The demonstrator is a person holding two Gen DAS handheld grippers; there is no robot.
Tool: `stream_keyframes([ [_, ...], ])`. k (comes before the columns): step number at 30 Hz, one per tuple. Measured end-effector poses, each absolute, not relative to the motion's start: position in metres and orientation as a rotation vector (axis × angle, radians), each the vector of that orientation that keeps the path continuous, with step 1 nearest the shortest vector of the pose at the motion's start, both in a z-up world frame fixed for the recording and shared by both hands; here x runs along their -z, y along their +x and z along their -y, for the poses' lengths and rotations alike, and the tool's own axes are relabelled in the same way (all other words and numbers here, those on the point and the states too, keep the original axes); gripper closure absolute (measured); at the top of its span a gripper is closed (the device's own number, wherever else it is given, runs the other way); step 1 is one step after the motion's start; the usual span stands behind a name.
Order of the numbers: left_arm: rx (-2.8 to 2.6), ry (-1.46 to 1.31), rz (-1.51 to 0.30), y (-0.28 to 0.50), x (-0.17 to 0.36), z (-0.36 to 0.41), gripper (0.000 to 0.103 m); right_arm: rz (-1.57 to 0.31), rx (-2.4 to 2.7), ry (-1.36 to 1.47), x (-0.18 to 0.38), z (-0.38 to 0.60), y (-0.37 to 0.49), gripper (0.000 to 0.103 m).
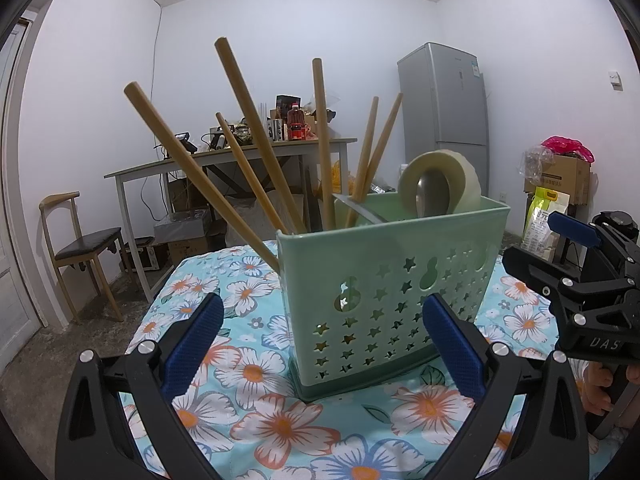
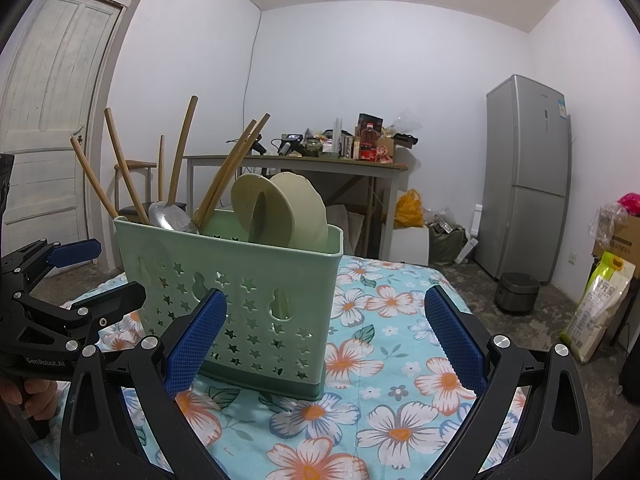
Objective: Organize utensils
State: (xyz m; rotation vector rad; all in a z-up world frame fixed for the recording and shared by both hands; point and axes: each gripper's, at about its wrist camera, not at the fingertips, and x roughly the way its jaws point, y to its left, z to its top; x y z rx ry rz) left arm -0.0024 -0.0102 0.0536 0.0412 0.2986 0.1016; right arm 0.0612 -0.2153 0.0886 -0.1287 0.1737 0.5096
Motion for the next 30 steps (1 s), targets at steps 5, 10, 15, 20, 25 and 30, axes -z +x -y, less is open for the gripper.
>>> stream_keyframes([
  [5, -0.103, 0.041, -0.300, -0.0024, -0.0535, 0.0098, 0.005, -0.173, -0.510, -0.128, -0.0886, 0.2154, 0.0606, 0.008],
  [10, -0.104, 0.042, -0.302, -0.0014, -0.0535, 0.0093, 0.005, -0.173, -0.510, -0.128, -0.0887, 0.2155, 0.0607, 0.008],
  [15, -0.108, 0.042, -0.303, -0.0013, -0.0530, 0.0094, 0.005, -0.174, -0.510, -0.128, -0.0888, 0.2154, 0.0608, 0.008],
  [20, -0.111, 0.042, -0.304, -0.0011, -0.0525, 0.0089, 0.005, -0.173, -0.510, -0.128, -0.0888, 0.2155, 0.0606, 0.008],
  [25, -0.114, 0.045, -0.305, -0.0008, -0.0521, 0.0088, 0.005, -0.174, -0.510, -0.128, -0.0888, 0.2156, 0.0606, 0.008],
  [30, -0.115, 0.044, -0.306, 0.0011, -0.0522, 0.0091, 0.005, -0.174, -0.510, -0.128, -0.0889, 0.2156, 0.0607, 0.008],
])
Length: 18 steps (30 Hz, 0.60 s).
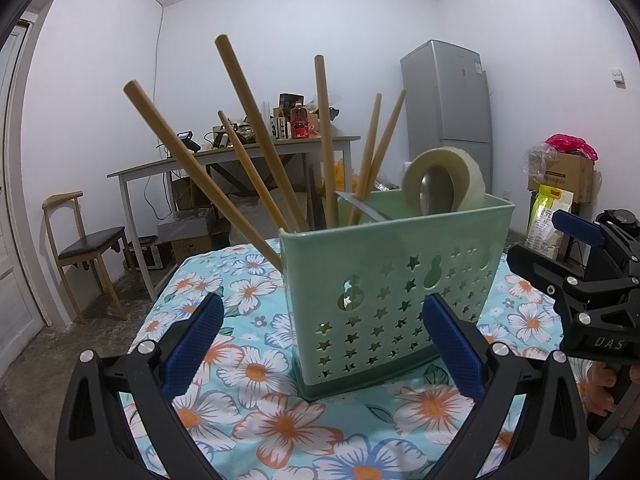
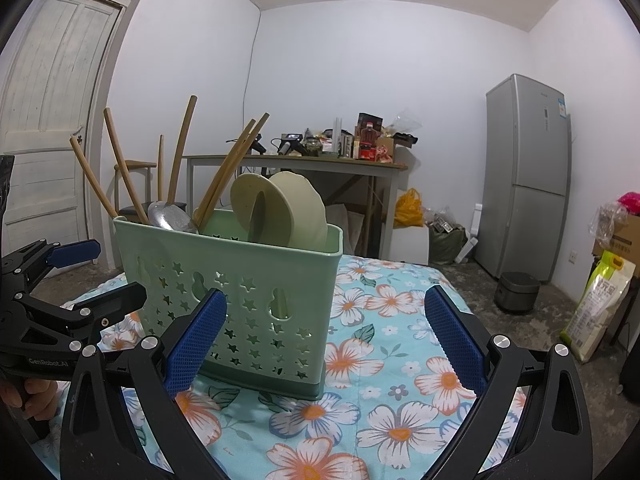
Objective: Organize utensils
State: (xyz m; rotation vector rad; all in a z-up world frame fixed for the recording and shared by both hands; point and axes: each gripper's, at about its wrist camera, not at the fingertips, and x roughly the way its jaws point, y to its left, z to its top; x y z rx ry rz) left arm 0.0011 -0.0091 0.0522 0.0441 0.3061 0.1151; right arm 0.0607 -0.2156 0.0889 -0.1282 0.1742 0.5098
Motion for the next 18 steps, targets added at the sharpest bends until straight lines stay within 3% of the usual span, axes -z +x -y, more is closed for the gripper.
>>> stream_keyframes([
  [18, -0.115, 0.043, -0.306, 0.0009, -0.0511, 0.0082, 0.005, -0.178, -0.508, -0.126, -0.0859, 0.2144, 0.0624, 0.008],
])
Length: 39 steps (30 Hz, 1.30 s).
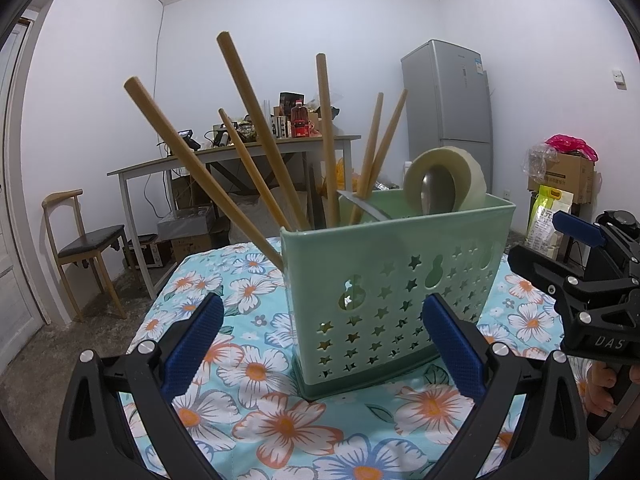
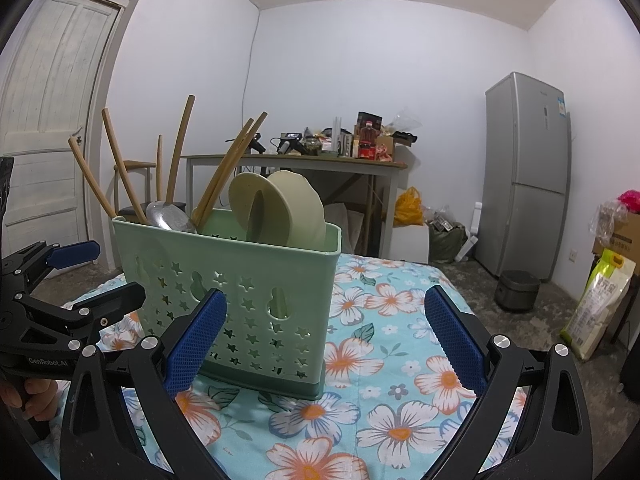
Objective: Organize utensils
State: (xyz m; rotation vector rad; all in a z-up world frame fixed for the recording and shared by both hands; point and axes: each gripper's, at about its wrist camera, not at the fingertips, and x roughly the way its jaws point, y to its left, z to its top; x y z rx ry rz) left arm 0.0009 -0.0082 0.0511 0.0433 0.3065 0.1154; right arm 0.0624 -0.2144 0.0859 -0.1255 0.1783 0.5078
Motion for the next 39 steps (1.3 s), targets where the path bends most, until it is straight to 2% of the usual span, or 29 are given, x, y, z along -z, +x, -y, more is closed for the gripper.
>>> stream_keyframes([
  [39, -0.124, 0.044, -0.317, 0.0019, -0.0508, 0.0109, 0.005, -0.185, -0.506, -0.121, -0.0809, 0.2117, 0.0611, 0.008],
])
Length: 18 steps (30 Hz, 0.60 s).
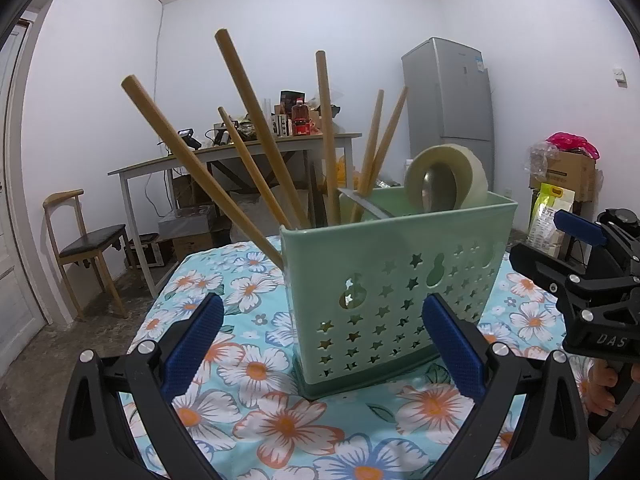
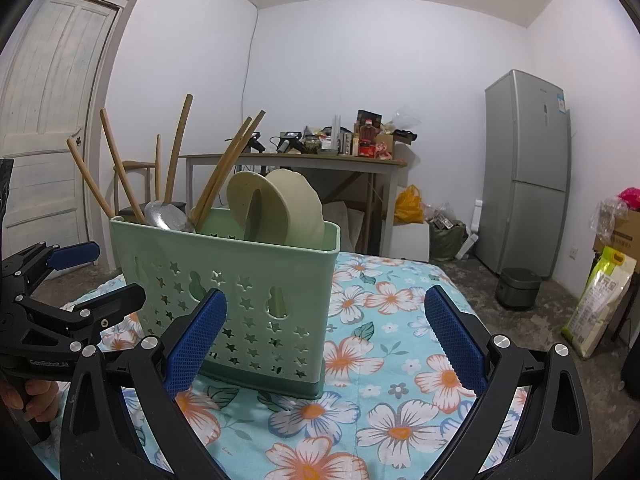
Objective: Organize utensils
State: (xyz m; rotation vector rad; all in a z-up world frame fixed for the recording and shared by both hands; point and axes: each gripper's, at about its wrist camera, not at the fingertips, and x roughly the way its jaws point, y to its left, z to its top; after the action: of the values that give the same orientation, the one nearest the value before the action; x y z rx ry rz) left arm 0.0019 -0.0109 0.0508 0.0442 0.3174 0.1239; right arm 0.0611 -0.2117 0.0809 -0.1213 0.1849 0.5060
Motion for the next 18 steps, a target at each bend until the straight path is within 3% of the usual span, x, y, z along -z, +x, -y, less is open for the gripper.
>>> stream_keyframes([
  [18, -0.133, 0.044, -0.322, 0.0001, -0.0508, 0.0155, 0.005, -0.186, -0.506, -0.119, -0.0805, 0.2117, 0.0617, 0.008],
])
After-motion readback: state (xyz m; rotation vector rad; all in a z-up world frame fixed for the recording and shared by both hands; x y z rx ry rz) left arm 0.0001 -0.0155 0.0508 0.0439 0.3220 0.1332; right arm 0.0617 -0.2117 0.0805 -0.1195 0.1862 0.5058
